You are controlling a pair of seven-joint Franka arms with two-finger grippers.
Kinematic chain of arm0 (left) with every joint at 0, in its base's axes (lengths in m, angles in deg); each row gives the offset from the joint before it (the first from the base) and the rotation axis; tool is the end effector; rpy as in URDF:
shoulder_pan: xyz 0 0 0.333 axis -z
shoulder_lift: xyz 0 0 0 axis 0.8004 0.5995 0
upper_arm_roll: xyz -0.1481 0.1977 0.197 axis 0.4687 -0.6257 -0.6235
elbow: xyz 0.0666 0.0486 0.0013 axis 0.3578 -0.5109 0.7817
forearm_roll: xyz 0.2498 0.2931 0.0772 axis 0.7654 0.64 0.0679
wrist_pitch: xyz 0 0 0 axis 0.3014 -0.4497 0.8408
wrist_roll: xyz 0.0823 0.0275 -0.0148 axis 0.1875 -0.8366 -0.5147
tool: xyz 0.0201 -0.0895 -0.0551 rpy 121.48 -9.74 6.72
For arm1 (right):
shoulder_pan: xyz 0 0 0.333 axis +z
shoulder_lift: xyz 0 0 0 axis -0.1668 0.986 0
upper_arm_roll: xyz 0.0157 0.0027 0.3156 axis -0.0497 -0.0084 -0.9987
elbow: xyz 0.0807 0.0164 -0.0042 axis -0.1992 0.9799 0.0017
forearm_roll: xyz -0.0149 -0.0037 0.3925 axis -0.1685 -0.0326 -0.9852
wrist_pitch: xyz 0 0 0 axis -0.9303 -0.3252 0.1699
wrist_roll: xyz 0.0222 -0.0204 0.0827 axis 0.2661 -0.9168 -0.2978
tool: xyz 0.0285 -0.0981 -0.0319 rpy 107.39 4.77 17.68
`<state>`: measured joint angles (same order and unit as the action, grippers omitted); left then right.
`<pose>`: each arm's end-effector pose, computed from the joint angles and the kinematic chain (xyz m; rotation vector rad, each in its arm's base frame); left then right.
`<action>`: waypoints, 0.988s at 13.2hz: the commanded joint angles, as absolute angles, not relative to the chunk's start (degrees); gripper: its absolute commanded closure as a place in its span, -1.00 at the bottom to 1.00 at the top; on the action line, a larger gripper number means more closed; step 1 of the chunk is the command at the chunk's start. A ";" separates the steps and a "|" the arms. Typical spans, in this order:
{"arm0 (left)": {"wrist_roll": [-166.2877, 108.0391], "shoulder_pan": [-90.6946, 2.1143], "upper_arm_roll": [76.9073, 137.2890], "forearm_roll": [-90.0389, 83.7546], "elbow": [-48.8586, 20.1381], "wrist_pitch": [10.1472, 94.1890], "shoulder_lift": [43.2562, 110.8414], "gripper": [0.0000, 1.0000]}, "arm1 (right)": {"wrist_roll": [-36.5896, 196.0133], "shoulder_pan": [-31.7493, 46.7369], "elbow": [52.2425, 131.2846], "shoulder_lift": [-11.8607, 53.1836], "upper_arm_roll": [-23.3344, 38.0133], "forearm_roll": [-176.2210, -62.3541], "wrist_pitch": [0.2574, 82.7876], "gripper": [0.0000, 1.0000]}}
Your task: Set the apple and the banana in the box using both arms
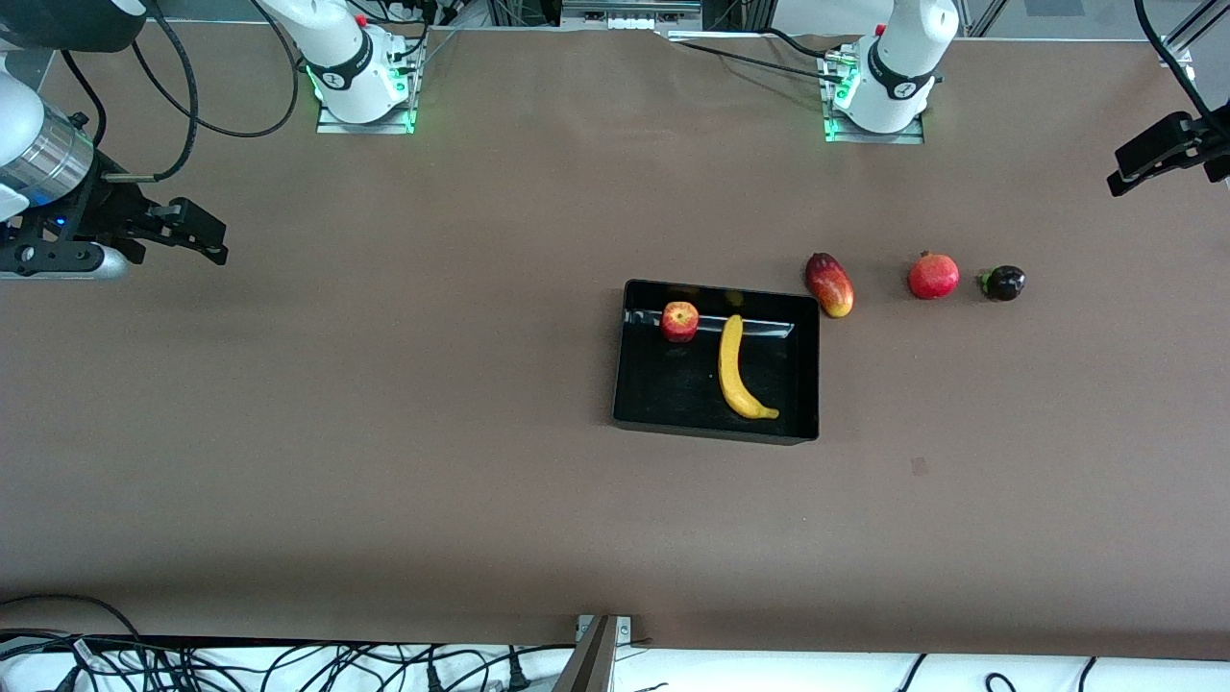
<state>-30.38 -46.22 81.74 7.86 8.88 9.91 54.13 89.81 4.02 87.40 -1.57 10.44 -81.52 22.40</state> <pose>0.5380 0.0040 0.6858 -3.0864 -0.2253 0.1128 0.5668 0.0498 0.5848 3.1246 0.0029 0.0171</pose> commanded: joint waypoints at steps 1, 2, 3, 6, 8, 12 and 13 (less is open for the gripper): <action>-29.79 -44.20 80.69 6.82 5.81 11.03 52.13 -1.00 | 88.96 3.75 86.61 -1.40 10.33 -81.47 22.32 -1.00; -29.79 -44.20 80.69 5.08 5.81 11.03 51.52 -1.00 | 88.96 3.75 86.61 -1.31 10.33 -81.47 22.32 -1.00; -29.79 -44.20 80.77 3.75 5.90 10.68 51.25 -1.00 | 89.05 3.75 86.61 -1.31 10.33 -81.47 22.32 -1.00; -26.31 -44.37 81.57 3.83 5.81 8.93 51.25 -1.00 | 89.05 3.75 86.61 -1.31 10.33 -81.47 22.32 -1.00; -20.58 -44.99 81.57 3.65 5.81 7.17 51.25 -1.00 | 89.05 3.75 86.61 -1.31 10.33 -81.47 22.32 -1.00; -22.05 -46.66 82.18 3.56 5.90 7.08 51.43 -1.00 | 89.05 3.75 86.61 -1.31 10.33 -81.47 22.32 -1.00; -23.62 -46.66 82.18 3.74 5.99 7.16 51.43 -1.00 | 88.96 3.75 86.61 -1.31 10.33 -81.47 22.32 -1.00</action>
<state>-23.12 -45.93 81.80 4.75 7.45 7.24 52.92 89.81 4.02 87.40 -1.57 10.44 -81.52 22.40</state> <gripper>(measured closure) 0.000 0.000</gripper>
